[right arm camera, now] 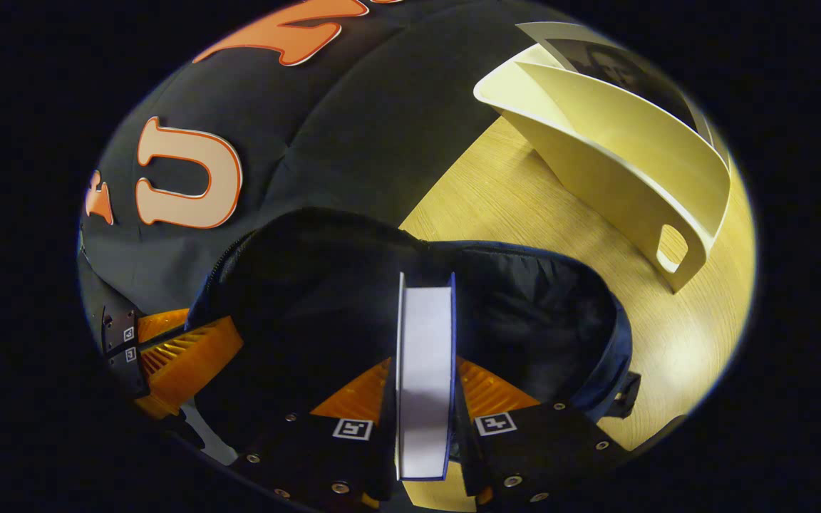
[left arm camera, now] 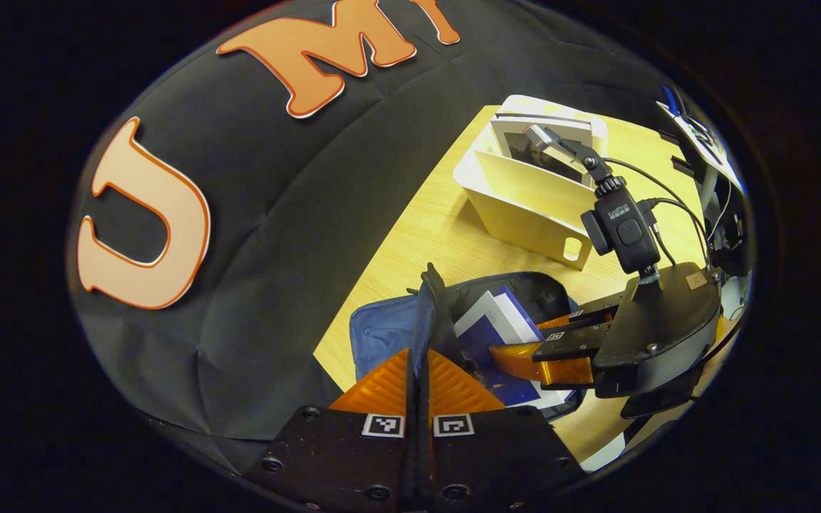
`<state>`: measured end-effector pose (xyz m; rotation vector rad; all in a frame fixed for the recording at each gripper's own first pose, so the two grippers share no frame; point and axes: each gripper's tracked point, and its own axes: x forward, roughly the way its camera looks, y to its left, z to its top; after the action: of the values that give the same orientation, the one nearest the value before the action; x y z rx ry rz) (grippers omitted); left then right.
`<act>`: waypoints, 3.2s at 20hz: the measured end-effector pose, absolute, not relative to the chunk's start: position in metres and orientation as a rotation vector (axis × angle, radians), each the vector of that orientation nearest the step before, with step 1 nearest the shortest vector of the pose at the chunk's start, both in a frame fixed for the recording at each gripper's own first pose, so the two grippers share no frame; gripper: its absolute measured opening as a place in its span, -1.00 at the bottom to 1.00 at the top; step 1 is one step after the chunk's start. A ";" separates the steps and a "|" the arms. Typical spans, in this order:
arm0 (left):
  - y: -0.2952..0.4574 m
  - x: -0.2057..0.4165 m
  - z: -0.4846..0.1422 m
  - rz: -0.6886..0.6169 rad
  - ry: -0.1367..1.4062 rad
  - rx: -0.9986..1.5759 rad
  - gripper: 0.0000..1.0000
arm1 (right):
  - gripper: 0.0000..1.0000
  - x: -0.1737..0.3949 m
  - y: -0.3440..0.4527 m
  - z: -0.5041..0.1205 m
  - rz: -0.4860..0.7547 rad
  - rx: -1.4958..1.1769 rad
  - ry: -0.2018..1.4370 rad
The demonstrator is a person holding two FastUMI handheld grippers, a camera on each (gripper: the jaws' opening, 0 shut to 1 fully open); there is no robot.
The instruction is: Open the schoolbag, grab two books from the bookshelf and put them into the schoolbag.
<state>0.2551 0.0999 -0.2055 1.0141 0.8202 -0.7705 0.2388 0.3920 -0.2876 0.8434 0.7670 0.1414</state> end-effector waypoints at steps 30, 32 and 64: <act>0.120 0.238 -0.244 -0.802 0.856 0.970 -0.98 | 0.93 0.163 0.118 -0.165 -0.054 0.332 0.717; 0.120 0.238 -0.246 -0.799 0.860 0.963 -0.98 | 0.95 0.173 0.101 -0.139 -0.057 0.275 0.704; 0.132 0.243 -0.250 -0.790 0.883 0.923 -0.98 | -0.57 0.307 0.074 -0.221 -0.072 -0.070 1.164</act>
<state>0.2434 0.1317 -0.2499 0.9231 0.8829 -0.7899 0.3072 0.0737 -0.2212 -0.0695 1.1639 -0.0720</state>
